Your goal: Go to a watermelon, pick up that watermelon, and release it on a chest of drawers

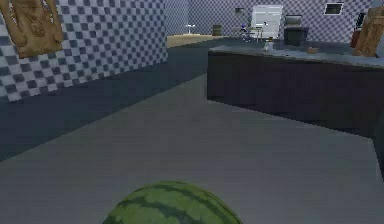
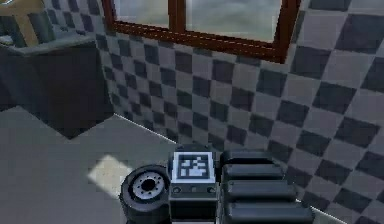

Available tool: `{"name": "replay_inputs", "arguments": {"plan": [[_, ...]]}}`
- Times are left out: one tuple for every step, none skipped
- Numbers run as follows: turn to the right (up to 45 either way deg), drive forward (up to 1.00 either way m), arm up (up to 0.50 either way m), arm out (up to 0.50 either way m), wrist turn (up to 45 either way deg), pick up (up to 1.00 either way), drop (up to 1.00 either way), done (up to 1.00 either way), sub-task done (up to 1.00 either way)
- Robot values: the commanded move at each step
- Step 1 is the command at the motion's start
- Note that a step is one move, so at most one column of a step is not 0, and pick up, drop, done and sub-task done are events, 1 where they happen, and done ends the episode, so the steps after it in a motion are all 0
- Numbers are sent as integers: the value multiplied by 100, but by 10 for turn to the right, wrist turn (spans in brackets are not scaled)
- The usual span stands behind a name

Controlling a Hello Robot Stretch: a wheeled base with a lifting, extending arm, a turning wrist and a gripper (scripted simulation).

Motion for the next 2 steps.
{"name": "replay_inputs", "arguments": {"plan": [[-150,0,0,0,0,0,0,0,0],[0,10,0,0,0,0,0,0,0]]}}
